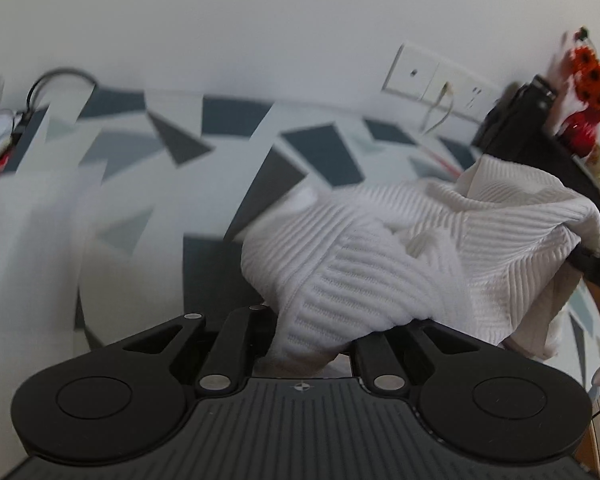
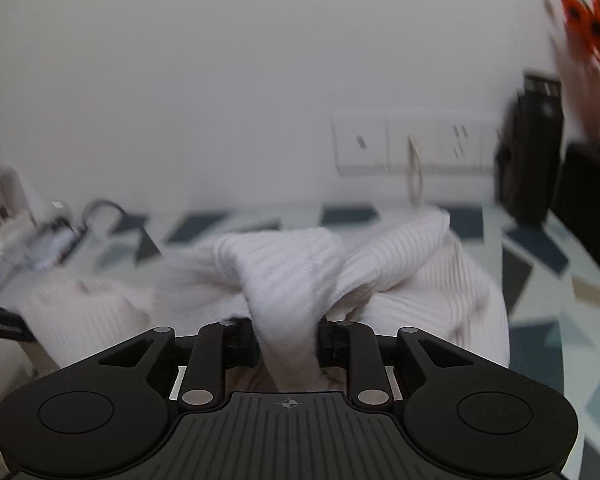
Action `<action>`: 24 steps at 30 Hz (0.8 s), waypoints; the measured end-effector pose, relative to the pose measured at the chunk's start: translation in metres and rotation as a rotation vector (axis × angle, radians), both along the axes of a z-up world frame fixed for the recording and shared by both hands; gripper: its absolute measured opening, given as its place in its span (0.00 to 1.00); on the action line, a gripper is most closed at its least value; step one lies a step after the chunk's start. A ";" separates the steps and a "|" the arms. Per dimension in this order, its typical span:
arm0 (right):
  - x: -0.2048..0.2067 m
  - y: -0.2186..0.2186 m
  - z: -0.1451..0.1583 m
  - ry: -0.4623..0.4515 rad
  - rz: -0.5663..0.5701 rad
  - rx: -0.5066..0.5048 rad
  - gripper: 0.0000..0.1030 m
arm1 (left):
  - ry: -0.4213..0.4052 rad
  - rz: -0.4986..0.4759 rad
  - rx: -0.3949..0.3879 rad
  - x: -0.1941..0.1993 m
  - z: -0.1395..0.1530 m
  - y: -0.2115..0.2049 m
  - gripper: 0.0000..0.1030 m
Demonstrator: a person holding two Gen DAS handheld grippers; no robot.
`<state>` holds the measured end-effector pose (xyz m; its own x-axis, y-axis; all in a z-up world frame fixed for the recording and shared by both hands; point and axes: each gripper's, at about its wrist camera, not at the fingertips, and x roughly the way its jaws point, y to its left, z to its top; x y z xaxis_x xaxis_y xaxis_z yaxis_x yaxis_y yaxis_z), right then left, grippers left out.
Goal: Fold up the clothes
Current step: 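Lower the white sweater onto the bed with both grippers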
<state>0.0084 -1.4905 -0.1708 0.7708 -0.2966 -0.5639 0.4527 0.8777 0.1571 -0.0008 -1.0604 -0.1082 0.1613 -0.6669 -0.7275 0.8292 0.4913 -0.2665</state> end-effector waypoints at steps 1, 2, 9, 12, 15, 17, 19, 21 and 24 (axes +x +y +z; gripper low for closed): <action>-0.001 0.002 -0.007 0.017 -0.009 0.007 0.22 | 0.007 0.004 0.005 -0.001 -0.002 0.002 0.11; -0.002 0.004 -0.013 0.033 -0.015 0.009 0.22 | 0.002 0.001 0.008 -0.003 -0.003 0.003 0.11; -0.004 0.026 -0.030 0.107 -0.003 0.036 0.28 | -0.013 -0.029 0.039 -0.014 -0.013 0.005 0.11; -0.004 0.031 -0.029 0.114 -0.004 0.029 0.31 | -0.004 -0.028 0.048 -0.016 -0.019 0.005 0.13; -0.003 0.035 -0.032 0.133 0.006 0.006 0.34 | -0.005 -0.032 0.051 -0.018 -0.020 0.005 0.14; -0.002 0.038 -0.033 0.142 0.012 -0.009 0.35 | -0.008 -0.042 0.054 -0.019 -0.021 0.004 0.14; -0.002 0.039 -0.033 0.145 0.009 -0.008 0.36 | -0.008 -0.048 0.055 -0.020 -0.021 0.004 0.15; -0.001 0.039 -0.034 0.146 0.006 -0.005 0.38 | -0.002 -0.053 0.052 -0.020 -0.022 0.005 0.16; 0.001 0.042 -0.036 0.154 0.010 -0.012 0.40 | 0.014 -0.071 0.045 -0.020 -0.023 0.006 0.23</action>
<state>0.0090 -1.4489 -0.2071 0.6782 -0.2971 -0.6722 0.4621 0.8836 0.0757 -0.0213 -1.0546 -0.1315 0.1043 -0.6430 -0.7587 0.8586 0.4432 -0.2576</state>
